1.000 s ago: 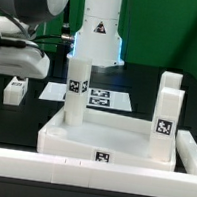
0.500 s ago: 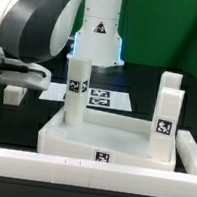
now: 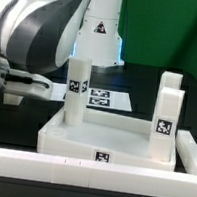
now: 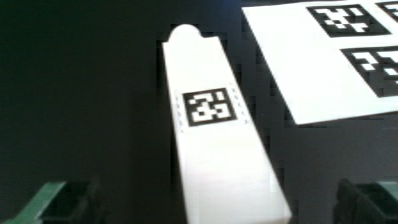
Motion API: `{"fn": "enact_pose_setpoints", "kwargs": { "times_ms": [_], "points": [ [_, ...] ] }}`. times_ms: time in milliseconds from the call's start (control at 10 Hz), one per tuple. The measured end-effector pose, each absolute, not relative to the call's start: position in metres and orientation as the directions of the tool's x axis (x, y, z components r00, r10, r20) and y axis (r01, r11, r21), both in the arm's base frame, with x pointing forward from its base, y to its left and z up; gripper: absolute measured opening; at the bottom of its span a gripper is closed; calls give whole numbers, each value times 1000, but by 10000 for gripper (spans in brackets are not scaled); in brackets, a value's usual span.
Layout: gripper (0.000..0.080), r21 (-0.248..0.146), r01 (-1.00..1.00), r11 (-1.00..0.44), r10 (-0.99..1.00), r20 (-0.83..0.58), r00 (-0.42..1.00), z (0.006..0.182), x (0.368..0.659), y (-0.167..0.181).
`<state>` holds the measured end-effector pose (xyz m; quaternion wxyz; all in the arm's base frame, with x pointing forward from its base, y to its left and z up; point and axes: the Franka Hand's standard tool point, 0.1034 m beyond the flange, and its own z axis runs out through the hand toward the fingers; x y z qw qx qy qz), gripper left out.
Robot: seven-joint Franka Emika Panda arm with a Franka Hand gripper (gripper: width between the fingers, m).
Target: Assemble desk
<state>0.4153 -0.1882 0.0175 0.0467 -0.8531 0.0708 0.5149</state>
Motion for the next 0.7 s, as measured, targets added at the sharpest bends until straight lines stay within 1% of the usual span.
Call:
{"fn": "enact_pose_setpoints", "kwargs": {
  "times_ms": [300, 400, 500, 600, 700],
  "points": [
    [649, -2, -164, -986, -75, -881, 467, 10, 415, -185],
    [562, -2, -163, -987, -75, -880, 469, 9, 415, -184],
    [426, -2, -165, -986, -77, -880, 468, 9, 415, -185],
    [426, -2, -168, -986, -78, -880, 468, 9, 414, -186],
    [290, -2, -170, -986, -79, -880, 468, 9, 414, -187]
  ]
}}
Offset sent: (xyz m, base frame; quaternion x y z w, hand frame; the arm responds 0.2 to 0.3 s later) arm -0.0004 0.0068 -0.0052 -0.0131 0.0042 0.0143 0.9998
